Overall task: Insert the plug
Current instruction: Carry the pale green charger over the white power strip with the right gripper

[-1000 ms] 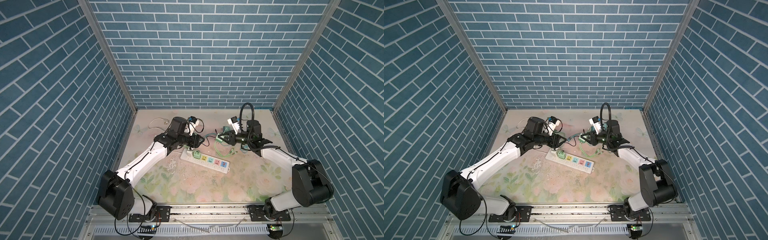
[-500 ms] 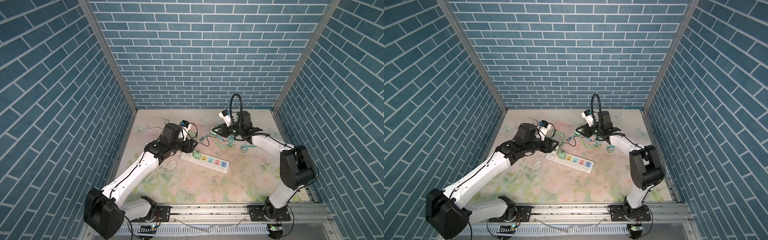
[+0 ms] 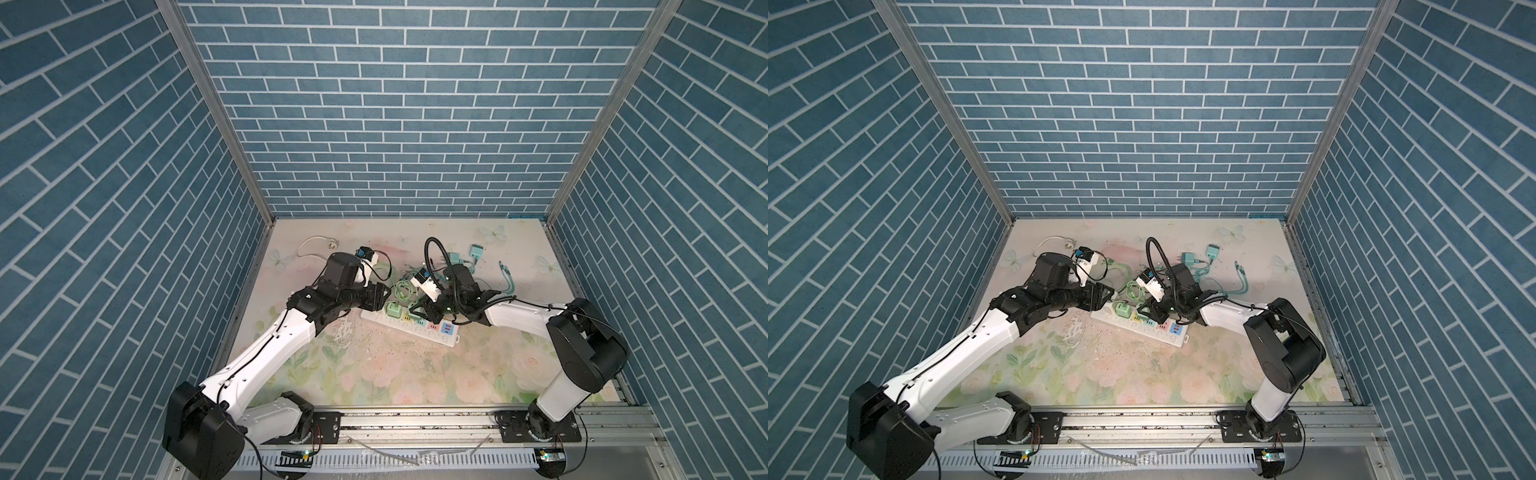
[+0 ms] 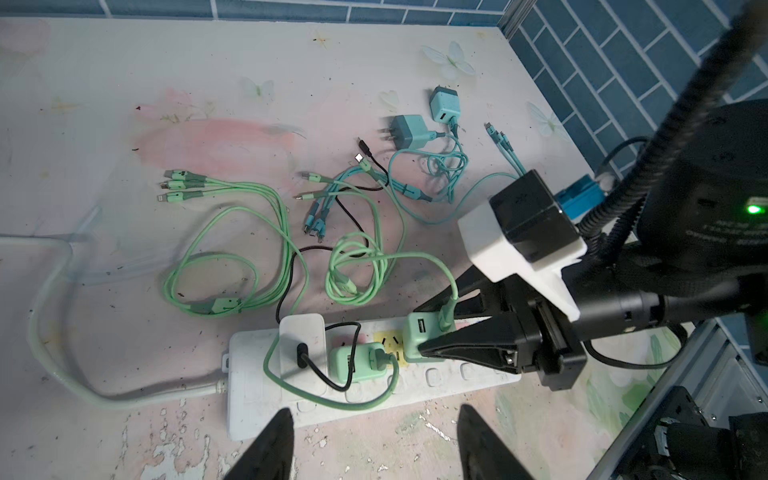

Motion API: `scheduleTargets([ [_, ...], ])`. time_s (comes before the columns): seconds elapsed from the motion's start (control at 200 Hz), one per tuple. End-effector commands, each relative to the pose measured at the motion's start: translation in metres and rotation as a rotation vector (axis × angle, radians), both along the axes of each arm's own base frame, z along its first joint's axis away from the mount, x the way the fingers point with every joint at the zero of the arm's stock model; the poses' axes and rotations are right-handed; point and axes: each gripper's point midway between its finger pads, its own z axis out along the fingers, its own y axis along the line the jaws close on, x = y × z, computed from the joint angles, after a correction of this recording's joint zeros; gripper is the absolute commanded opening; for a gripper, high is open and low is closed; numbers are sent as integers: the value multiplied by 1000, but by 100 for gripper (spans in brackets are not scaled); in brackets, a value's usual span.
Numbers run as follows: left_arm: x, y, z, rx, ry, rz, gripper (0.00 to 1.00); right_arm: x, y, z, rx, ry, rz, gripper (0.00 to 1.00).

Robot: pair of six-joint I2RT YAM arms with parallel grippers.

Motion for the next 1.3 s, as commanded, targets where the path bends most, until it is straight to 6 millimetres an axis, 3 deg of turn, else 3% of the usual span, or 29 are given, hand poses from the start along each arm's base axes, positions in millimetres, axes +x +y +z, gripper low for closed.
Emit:
scheduleTargets([
  [0.0, -1, 4, -4, -2, 5, 15, 63, 0, 8, 20, 17, -192, 32, 0],
  [0.715, -1, -2, -8, -17, 20, -5, 62, -5, 22, 18, 103, -317, 51, 0],
  [1.295, 1, -1, -9, -15, 22, 4, 61, -14, 24, 1, 109, -324, 69, 0],
])
